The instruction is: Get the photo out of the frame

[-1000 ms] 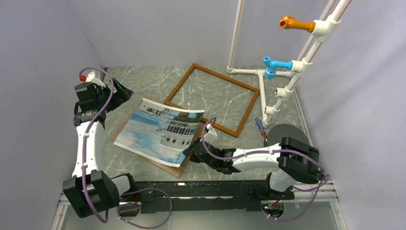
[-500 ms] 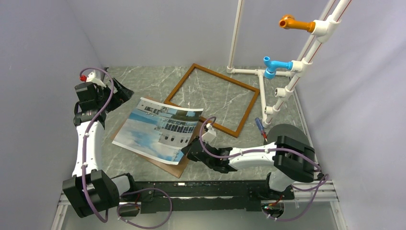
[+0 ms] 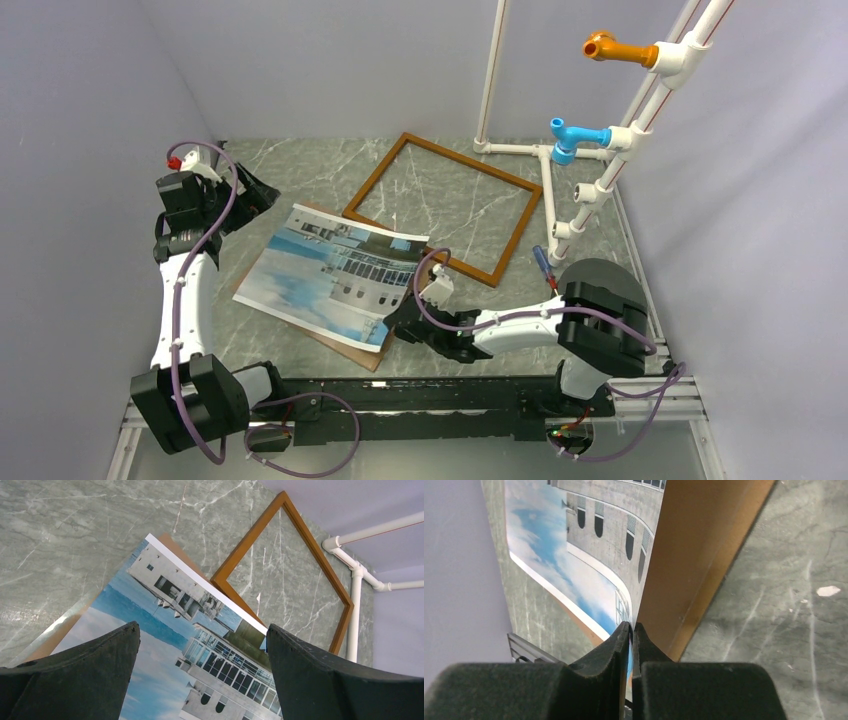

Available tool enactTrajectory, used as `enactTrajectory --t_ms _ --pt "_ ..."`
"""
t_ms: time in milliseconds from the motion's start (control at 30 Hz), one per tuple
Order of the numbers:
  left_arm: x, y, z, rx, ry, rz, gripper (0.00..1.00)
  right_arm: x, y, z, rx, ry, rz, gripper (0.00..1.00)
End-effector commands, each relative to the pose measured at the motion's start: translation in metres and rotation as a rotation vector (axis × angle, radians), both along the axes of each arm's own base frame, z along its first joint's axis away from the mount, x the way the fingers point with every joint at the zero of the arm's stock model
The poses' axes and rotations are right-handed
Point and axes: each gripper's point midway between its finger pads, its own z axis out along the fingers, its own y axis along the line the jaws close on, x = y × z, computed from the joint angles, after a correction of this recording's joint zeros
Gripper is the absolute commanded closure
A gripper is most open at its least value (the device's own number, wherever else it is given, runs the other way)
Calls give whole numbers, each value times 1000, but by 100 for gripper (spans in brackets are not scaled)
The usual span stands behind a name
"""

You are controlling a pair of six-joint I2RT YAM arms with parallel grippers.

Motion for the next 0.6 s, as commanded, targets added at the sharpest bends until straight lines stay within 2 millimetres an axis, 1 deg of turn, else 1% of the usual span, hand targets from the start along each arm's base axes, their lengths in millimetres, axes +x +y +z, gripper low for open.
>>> enactTrajectory --t_ms 0,100,200,267,333,467,567 --pt "2 -1 8 -3 -38 -13 1 -5 0 4 31 8 18 92" --pt "3 -1 5 -6 -29 -15 1 -7 0 4 14 12 28 87" --pt "2 -1 9 -1 -39 -15 0 -9 2 2 35 18 40 85" --pt "1 -1 8 6 -42 -10 1 -11 4 0 49 29 43 81" --pt "2 -1 6 6 -36 -11 1 -12 6 2 57 29 52 79" --pt "4 -1 2 0 -15 -17 1 -13 10 10 42 19 81 67" --pt "3 -2 5 1 -23 -20 0 -19 10 8 49 35 104 59"
